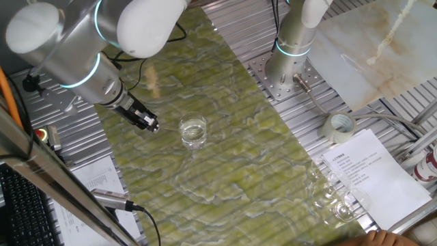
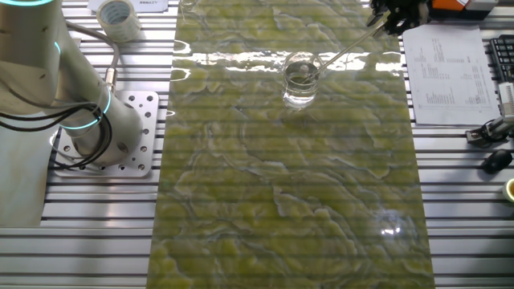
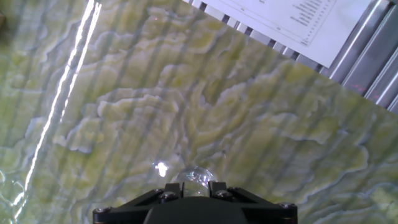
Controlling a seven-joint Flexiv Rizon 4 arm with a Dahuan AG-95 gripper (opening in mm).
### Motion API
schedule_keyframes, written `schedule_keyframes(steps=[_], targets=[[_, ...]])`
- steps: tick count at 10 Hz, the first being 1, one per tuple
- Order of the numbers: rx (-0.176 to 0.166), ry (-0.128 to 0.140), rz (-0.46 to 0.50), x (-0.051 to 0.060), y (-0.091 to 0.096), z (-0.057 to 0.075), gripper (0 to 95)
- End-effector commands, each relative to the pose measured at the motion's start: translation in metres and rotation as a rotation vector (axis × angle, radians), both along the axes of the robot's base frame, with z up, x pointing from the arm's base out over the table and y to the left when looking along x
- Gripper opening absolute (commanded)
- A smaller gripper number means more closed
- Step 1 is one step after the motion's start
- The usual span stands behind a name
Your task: Stir the beaker with a glass rod
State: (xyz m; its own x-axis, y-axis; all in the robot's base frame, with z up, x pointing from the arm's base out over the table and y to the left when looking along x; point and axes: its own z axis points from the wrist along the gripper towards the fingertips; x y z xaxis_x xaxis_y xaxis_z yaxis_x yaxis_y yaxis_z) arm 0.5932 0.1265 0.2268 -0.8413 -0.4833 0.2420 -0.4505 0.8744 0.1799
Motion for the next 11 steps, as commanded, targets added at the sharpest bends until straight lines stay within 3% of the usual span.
schedule_keyframes(steps=[1, 11], targets=[[0.001, 0.002, 0.007, -0.0015, -0.0007, -0.0006, 19.0], [-0.021, 0.036, 0.027, -0.0017, 0.0002, -0.0018, 19.0]])
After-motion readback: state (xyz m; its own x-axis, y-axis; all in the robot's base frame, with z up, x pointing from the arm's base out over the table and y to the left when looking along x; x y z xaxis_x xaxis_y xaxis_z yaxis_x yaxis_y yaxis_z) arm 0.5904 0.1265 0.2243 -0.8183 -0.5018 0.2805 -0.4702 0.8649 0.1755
